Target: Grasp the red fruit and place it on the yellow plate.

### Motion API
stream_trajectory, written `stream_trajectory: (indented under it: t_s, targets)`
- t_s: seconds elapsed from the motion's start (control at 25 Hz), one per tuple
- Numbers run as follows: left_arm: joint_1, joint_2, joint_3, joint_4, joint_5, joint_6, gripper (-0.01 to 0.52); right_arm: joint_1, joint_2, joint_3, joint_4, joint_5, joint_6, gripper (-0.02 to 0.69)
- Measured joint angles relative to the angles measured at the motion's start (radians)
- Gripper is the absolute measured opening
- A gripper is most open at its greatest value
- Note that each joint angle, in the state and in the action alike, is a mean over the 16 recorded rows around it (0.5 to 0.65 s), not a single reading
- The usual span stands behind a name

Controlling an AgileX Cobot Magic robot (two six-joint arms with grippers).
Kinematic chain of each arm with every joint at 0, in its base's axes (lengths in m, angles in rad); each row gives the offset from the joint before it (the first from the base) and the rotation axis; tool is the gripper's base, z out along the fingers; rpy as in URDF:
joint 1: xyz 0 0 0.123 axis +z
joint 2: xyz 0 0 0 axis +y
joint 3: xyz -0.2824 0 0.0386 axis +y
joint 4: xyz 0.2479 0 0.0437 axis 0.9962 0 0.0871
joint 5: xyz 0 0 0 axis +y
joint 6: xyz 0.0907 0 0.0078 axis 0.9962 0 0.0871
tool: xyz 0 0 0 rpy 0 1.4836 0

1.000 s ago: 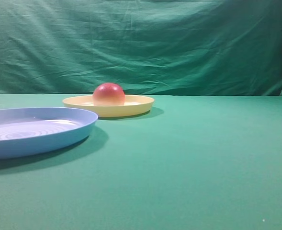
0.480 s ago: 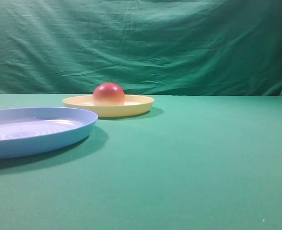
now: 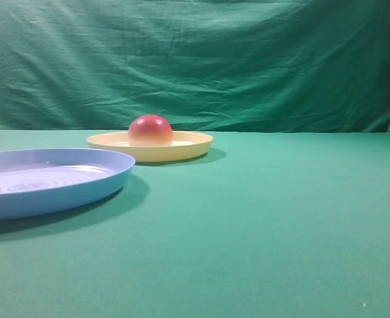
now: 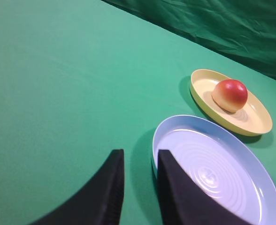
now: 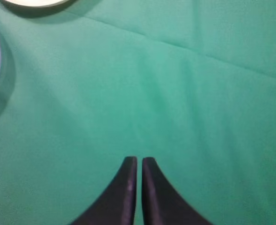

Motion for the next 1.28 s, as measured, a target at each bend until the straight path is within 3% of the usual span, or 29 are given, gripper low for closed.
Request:
stream_trajectory:
  t_s: [0.36,0.72,1.0,1.28]
  targets:
    - [0.0,0.0,0.0,0.0,0.0,0.0,0.157,-0.074,-0.232,0.178,0.064,-0.291,-0.199,0.0]
    - [0.0,0.0,0.0,0.0,0.0,0.0,0.157,-0.289,-0.559,0.537,0.129,-0.569,-0.259,0.0]
    - [0.0,0.0,0.0,0.0,0.0,0.0,0.157,-0.453,-0.831,0.819,0.143,-0.687,-0.267,0.0]
    - [0.0,0.0,0.0,0.0,0.0,0.0,0.157,-0.534,-1.062,1.04,0.14,-0.735,-0.272,0.0]
